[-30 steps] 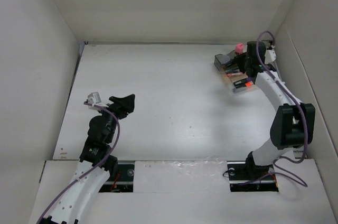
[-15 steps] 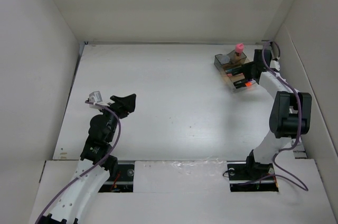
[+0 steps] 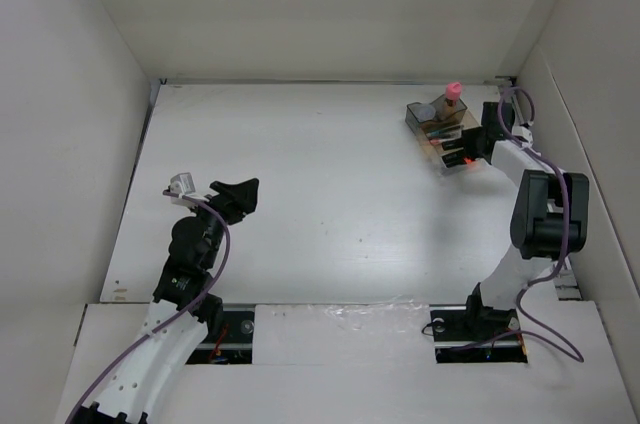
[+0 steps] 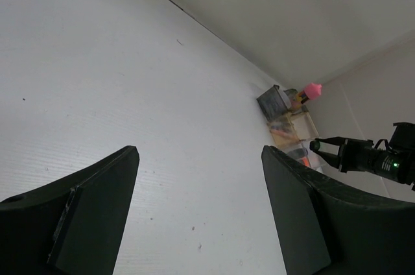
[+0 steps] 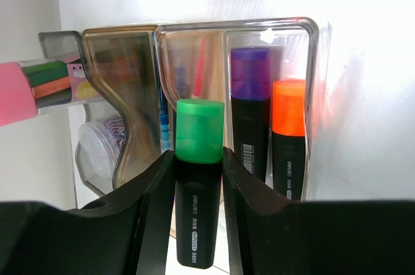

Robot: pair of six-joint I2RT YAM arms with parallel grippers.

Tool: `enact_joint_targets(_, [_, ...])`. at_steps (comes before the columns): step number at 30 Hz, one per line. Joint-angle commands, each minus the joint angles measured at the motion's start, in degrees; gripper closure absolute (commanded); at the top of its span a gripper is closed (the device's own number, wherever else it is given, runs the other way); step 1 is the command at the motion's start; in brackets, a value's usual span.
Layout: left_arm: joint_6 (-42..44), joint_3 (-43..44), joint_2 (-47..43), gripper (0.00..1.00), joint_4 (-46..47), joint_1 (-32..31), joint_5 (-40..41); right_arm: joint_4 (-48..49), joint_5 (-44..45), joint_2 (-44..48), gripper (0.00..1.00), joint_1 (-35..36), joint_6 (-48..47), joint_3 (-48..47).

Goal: Sort the stationery into containers
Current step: Place the pen in the storage box, then reset both arms

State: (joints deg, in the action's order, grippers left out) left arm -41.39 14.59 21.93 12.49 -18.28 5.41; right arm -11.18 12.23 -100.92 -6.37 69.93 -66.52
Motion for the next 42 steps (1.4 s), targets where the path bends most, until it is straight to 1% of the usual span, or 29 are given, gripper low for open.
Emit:
enact_joint_targets(1, [-0.1, 0.0, 0.0, 0.27, 3.1, -0.2, -0.6, 2.8, 1.6, 3.4, 0.75, -0.3, 1.8, 0.7])
enact_joint_targets(9, [-0.1, 0.0, -0.5, 0.27, 3.1, -0.2, -0.6, 5.1, 1.6, 7.1, 0.74, -0.3, 2.3, 5.9])
enact_joint_targets(10, [-0.1, 0.0, -0.5, 0.27, 3.1, -0.2, -0.6, 5.1, 2.3, 7.7, 0.68, -0.3, 2.3, 5.9])
enact_joint_targets(13, [-0.1, 0.0, -0.5, 0.27, 3.1, -0.2, -0.6, 4.6, 2.8, 8.3, 0.60, -0.3, 2.3, 5.9])
enact_joint_targets(14, [-0.1, 0.0, 0.0, 0.27, 2.5, -0.2, -0.6, 4.6, 2.3, 8.3, 0.50, -0.3, 2.3, 5.9])
enact_joint_targets(17, [-0.1, 0.0, 0.0, 0.27, 3.0, -0.2, -0.6, 4.6, 1.7, 9.7, 0.41, -0.3, 2.3, 5.3])
enact_joint_targets(25, [-0.1, 0.0, 0.6, 0.27, 3.0, -0.2, -0.6, 4.6, 1.1, 14.3, 0.41, -0.3, 2.3, 7.1])
enact_joint_targets(28, [-0.1, 0.0, 1.1, 0.26, 3.0, -0.2, -0.6, 7.7, -0.1, 17.4, 0.39, 2.4, 1.8, 8.9])
enact_joint_targets(29, [-0.1, 0.0, 1.1, 0.26, 3.5, -0.2, -1.2, 7.7, -0.6, 18.0, 0.39, 4.7, 1.3, 9.0])
enact_joint_targets(30, [-0.1, 0.0, 1.1, 0.24, 4.0, -0.2, -1.2, 8.2, -0.6, 18.7, 0.35, 6.0, -0.1, 8.3])
enact_joint_targets(31, [-0.1, 0.0, 1.1, 0.24, 4.6, -0.2, -1.2, 8.2, -0.6, 18.7, 0.34, 7.4, -0.8, 7.8])
enact_joint_targets(34, [1.4, -0.5, 1.1, 0.18, 5.1, -0.2, -2.7, 8.2, -0.1, 18.7, 0.26, 14.3, -3.2, 6.2])
enact_joint_targets(35, [1.4, -0.5, 1.1, 0.15, 5.1, -0.2, -3.4, 8.2, 0.7, 18.7, 0.19, 15.9, -3.2, 6.2])
enact_joint_targets(36, [2.1, -0.5, 1.1, 0.11, 6.0, -0.2, -4.3, 7.6, 0.7, 18.7, 0.17, 19.2, -3.9, 5.7])
enact_joint_targets(37, [2.1, -0.5, 1.1, 0.02, 6.6, -0.2, -5.1, 7.6, -0.1, 18.0, 0.15, 20.7, -3.9, 5.7])
enact_joint_targets(39, [3.6, -0.5, 1.1, 0.00, 6.6, -0.2, -6.4, 7.6, -2.3, 17.4, 0.11, 23.5, -4.5, 5.7])
enact_joint_targets(40, [3.6, -0.5, 1.1, 0.00, 6.6, -0.2, -6.4, 7.6, -3.1, 16.6, 0.11, 26.7, -4.5, 5.7])
enact_joint_targets(42, [3.6, 0.2, 1.1, 0.00, 6.1, -0.2, -6.4, 7.6, -4.4, 16.1, 0.10, 29.9, -7.0, 5.7])
